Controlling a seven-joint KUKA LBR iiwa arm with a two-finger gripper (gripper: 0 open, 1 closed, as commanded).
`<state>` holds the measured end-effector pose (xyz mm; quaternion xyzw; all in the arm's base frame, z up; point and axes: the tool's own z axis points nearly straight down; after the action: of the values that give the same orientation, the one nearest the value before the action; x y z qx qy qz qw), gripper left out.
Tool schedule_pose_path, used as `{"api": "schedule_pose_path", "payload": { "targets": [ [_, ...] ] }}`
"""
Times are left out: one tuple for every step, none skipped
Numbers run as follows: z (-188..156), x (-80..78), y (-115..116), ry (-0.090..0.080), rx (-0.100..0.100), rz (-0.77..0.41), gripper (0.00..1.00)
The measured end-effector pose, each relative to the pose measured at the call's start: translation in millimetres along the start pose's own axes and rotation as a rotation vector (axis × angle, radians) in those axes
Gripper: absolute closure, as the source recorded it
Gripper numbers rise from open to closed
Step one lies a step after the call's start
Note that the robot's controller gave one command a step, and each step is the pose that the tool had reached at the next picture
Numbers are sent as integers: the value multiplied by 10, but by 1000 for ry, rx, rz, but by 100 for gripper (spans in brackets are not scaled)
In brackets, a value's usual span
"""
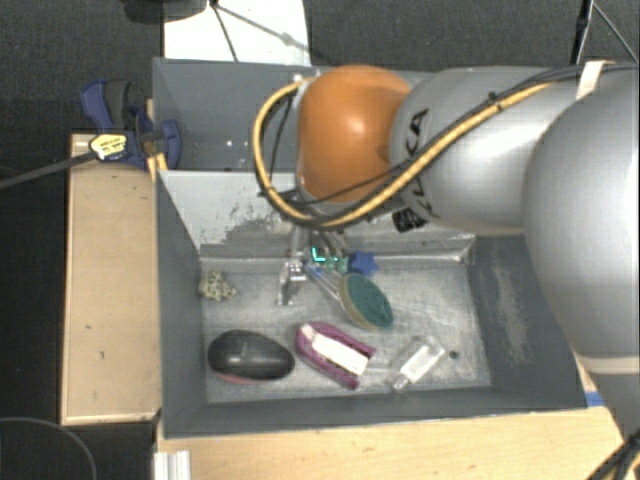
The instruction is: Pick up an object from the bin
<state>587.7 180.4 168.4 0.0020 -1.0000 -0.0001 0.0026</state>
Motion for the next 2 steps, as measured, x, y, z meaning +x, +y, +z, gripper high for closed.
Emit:
{"api": "schedule_pose_path", "payload": {
  "targets": [
    [667,561,437,-15,-2,-65,0],
    [576,862,426,-73,-15,-158,0]
  ]
}}
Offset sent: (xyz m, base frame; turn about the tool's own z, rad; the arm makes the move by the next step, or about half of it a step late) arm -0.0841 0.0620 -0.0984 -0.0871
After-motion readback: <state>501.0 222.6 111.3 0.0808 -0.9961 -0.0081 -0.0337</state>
